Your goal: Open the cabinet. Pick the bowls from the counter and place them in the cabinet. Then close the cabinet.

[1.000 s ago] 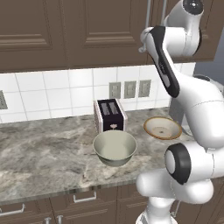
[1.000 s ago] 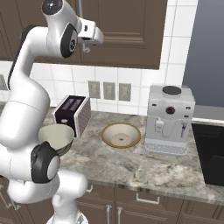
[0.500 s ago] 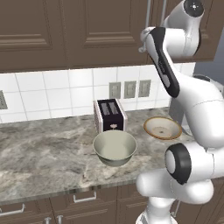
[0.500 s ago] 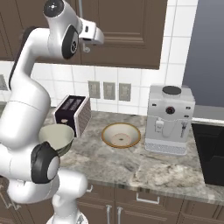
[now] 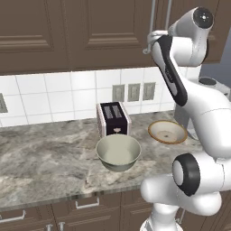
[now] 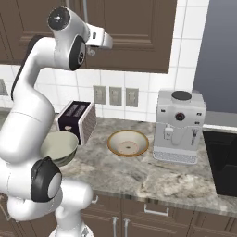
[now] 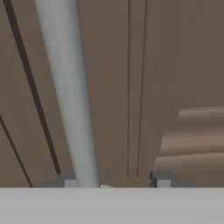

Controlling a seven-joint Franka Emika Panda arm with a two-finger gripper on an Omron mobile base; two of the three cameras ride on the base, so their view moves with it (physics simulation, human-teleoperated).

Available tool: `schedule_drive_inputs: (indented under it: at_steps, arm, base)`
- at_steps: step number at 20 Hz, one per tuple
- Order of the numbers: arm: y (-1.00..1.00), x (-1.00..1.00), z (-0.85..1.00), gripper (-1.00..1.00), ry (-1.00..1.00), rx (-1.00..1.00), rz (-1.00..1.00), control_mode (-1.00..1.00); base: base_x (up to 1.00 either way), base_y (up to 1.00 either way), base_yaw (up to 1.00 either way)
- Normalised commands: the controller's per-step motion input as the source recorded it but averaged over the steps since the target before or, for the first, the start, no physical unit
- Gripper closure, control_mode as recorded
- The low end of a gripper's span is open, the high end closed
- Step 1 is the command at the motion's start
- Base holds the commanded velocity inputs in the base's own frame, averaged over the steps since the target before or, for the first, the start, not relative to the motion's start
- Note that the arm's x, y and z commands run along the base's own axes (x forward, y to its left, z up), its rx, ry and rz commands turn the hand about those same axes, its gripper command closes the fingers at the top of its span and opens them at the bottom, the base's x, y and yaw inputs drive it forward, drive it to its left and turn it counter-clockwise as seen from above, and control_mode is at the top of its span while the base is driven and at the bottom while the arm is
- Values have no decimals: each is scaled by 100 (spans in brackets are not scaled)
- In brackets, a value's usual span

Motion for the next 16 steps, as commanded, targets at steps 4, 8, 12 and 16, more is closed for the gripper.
schedule_drive_inputs:
  at_steps: [4,8,12,16]
  arm:
    - [0,14,0,100,0,0,0,-100]
    - [-2,3,0,100,0,0,0,-100]
    - [-57,-43,0,100,-2,7,-2,-100]
    - [-100,-98,0,100,-8,20,-11,-100]
  base:
    - [0,0,0]
    - [0,0,0]
    - [0,0,0]
    - [0,0,0]
